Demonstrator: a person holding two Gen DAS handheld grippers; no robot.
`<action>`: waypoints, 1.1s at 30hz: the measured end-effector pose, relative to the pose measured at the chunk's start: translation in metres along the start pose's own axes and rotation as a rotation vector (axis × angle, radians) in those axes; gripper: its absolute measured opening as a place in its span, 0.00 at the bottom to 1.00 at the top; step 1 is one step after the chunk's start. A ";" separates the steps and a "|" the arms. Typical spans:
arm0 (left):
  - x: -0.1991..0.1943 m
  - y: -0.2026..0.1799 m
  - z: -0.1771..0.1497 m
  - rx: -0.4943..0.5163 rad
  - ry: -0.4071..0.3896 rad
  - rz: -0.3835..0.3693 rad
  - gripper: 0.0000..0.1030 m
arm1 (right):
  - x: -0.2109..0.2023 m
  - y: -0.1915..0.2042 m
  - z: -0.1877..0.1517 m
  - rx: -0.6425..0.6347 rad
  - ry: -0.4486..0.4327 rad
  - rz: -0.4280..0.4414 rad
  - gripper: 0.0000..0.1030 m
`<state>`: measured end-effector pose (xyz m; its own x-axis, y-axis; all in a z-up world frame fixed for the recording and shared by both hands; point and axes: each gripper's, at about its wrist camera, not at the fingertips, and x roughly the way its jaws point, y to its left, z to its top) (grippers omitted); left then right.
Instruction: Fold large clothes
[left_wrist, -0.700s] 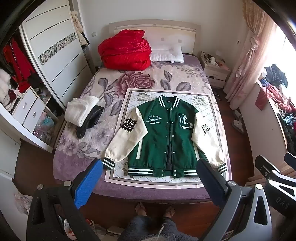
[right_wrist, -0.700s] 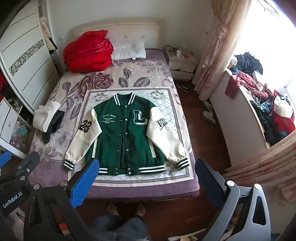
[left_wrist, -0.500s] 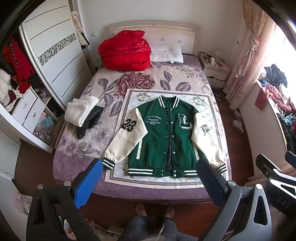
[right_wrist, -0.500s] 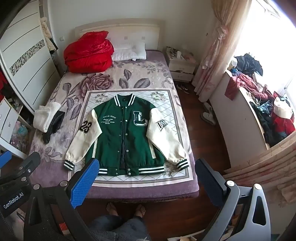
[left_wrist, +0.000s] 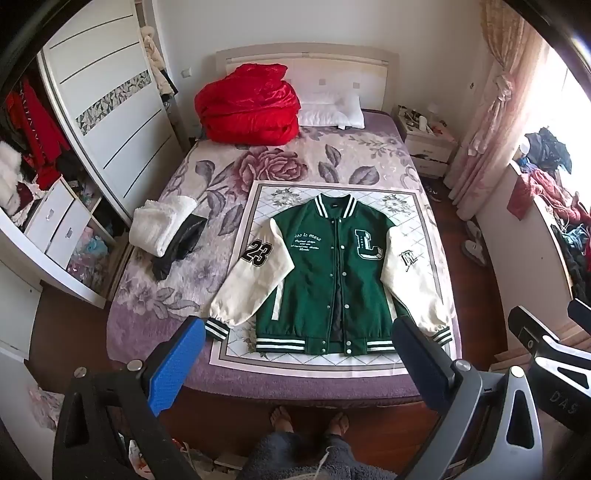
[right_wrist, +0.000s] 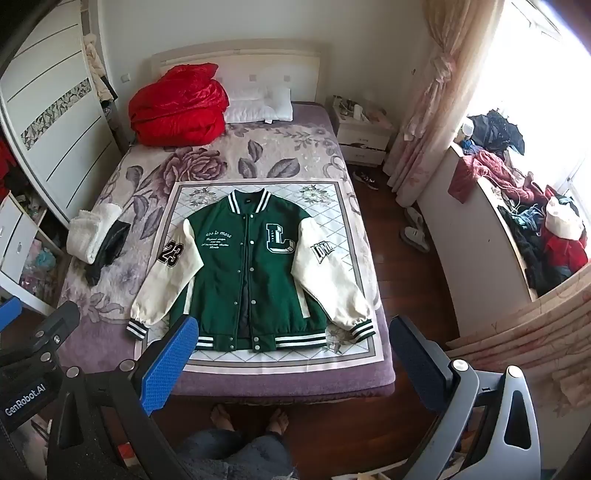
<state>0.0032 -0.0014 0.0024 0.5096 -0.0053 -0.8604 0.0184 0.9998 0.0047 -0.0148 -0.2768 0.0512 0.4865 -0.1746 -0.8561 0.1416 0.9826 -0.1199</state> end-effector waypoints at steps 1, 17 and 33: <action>0.000 0.000 0.000 -0.001 -0.001 0.000 1.00 | -0.007 0.002 0.004 0.000 0.000 -0.001 1.00; -0.004 0.000 0.005 0.001 -0.008 0.002 1.00 | -0.009 0.000 0.009 -0.002 -0.004 0.000 1.00; -0.013 -0.007 0.018 0.002 -0.013 0.005 1.00 | -0.016 0.003 0.013 0.004 -0.011 0.003 1.00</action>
<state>0.0117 -0.0083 0.0227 0.5207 -0.0009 -0.8537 0.0179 0.9998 0.0099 -0.0108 -0.2717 0.0713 0.4961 -0.1723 -0.8510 0.1434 0.9829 -0.1154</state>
